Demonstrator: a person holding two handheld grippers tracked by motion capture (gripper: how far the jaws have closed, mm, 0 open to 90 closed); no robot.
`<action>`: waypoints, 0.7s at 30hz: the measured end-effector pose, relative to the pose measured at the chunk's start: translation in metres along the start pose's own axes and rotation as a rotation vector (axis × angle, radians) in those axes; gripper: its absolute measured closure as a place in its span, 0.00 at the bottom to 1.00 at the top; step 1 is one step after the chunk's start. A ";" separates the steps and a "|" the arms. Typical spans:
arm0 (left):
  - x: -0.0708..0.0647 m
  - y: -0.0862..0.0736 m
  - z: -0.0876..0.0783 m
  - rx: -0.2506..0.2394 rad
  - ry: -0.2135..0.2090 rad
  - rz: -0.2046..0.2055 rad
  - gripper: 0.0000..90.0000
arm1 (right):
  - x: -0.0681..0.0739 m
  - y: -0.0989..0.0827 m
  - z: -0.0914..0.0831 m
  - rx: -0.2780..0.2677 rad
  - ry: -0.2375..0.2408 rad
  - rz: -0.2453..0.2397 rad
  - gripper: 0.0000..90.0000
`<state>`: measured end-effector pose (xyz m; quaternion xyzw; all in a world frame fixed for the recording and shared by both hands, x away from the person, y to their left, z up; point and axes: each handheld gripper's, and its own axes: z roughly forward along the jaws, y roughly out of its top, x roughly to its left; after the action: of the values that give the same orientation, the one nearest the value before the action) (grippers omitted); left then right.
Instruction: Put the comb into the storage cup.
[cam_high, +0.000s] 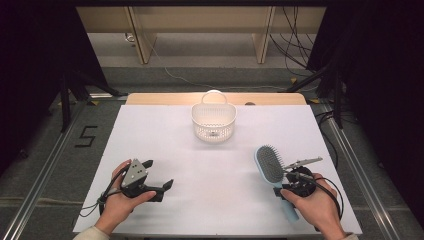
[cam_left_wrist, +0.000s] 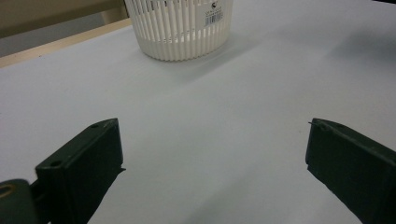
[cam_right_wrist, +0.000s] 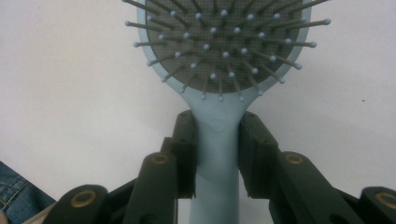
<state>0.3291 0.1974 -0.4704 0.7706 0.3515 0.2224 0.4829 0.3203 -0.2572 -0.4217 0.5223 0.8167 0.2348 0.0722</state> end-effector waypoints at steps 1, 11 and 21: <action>0.000 0.000 0.000 0.000 0.000 0.000 0.04 | 0.000 0.000 0.000 0.000 0.000 0.000 0.78; 0.000 0.000 0.000 -0.002 0.002 0.000 0.04 | -0.001 0.001 -0.002 -0.052 -0.004 -0.005 0.78; 0.000 0.000 0.000 -0.002 0.003 -0.002 0.04 | -0.001 0.001 -0.004 -0.087 -0.011 -0.001 0.78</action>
<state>0.3290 0.1977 -0.4701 0.7693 0.3527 0.2237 0.4834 0.3203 -0.2591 -0.4178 0.5195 0.8055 0.2673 0.0995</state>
